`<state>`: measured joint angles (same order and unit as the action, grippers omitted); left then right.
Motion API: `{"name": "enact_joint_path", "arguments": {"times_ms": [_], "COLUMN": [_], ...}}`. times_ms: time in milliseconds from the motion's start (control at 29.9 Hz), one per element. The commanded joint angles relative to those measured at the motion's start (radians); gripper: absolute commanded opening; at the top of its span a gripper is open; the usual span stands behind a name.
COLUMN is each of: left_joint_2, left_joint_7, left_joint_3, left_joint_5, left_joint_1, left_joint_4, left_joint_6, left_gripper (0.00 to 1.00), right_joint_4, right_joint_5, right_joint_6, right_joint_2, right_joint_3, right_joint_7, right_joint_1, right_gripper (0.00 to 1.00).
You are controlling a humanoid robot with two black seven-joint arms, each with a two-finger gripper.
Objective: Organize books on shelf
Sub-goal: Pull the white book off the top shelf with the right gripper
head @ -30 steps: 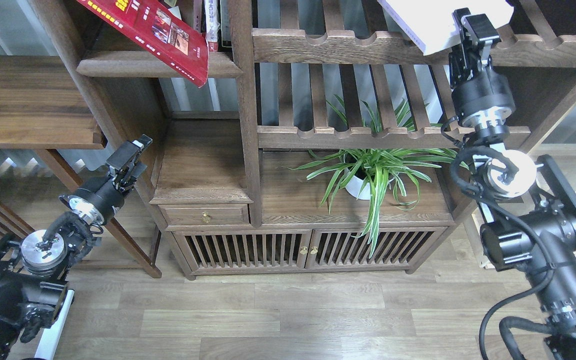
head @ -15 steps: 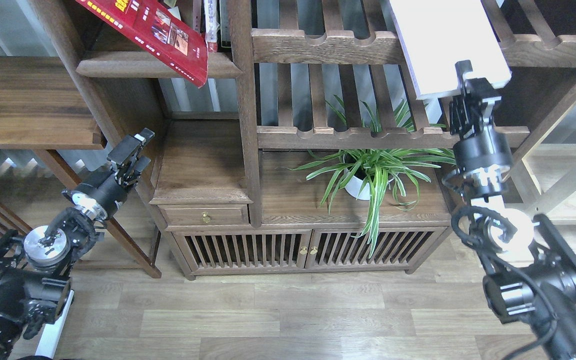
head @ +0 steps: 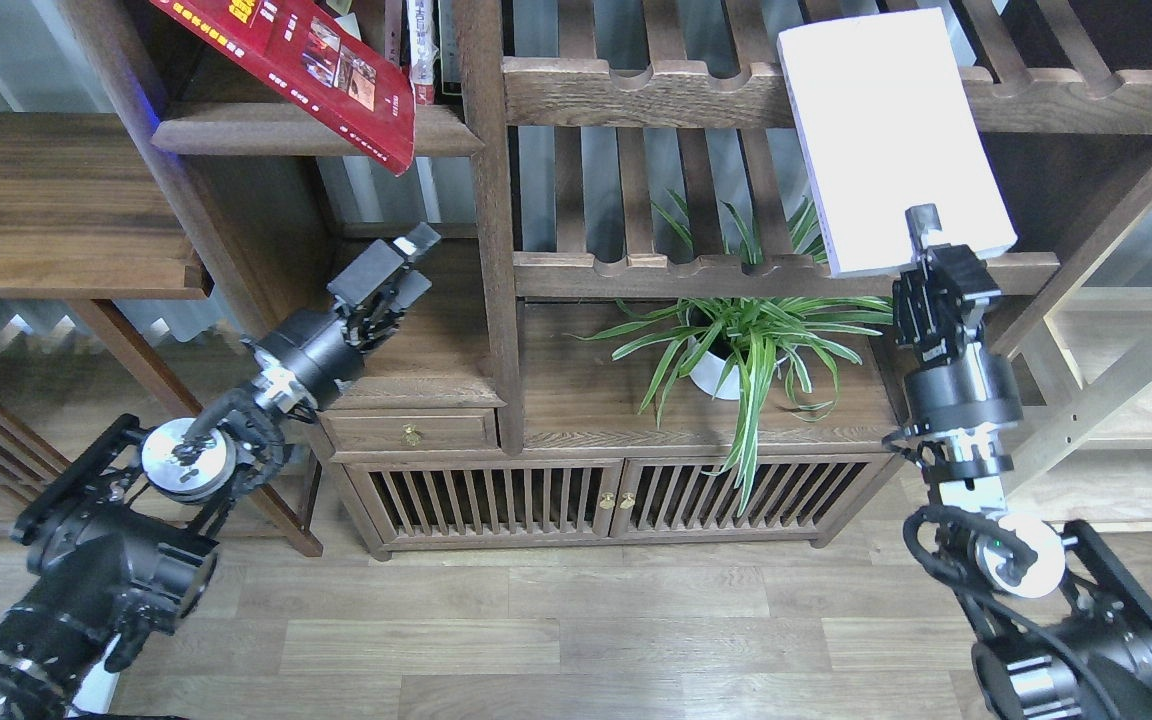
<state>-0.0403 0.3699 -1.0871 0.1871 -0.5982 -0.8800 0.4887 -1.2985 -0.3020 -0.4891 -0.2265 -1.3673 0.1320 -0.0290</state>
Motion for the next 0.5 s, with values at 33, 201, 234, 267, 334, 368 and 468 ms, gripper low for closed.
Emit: {"name": "enact_joint_path", "arguments": {"times_ms": [33,201,234,267,334,368,468], "left_joint_2": [0.007,0.010,0.013,0.016,0.016,0.014,0.014], "left_joint_7": [0.000,0.000,0.000,0.000,0.000,0.000,-0.002], "left_joint_3": [0.052,0.098,0.104,0.111,0.122,0.131,0.134], "left_joint_5": [0.000,0.002,0.002,0.003,0.003,0.002,0.002], "left_joint_1": [0.023,0.049,0.055,0.067,0.087,0.095,0.101], "left_joint_4": [-0.040,-0.100,-0.111,-0.128,-0.148,-0.157,-0.160], "left_joint_6": [0.000,0.000,0.000,0.000,0.000,0.000,0.000], "left_gripper": [0.99,0.99,0.99,0.99,0.99,0.99,0.99], "right_joint_4": [-0.007,-0.008,-0.008,-0.011,-0.013,-0.013,-0.015], "right_joint_5": [0.001,0.011,0.011,0.011,0.011,0.012,0.012], "right_joint_6": [0.000,0.000,0.000,0.000,0.000,0.000,0.000], "right_joint_2": [-0.004,0.001,0.002,0.007,0.021,0.029,0.039], "right_joint_3": [0.036,0.085,0.089,0.093,0.093,0.094,0.134], "right_joint_7": [0.000,0.001,0.001,0.001,0.000,0.001,0.000], "right_joint_1": [0.075,0.115,0.115,0.113,0.109,0.104,0.103], "right_gripper": [0.04,0.04,0.04,0.04,0.04,0.04,0.04]}}
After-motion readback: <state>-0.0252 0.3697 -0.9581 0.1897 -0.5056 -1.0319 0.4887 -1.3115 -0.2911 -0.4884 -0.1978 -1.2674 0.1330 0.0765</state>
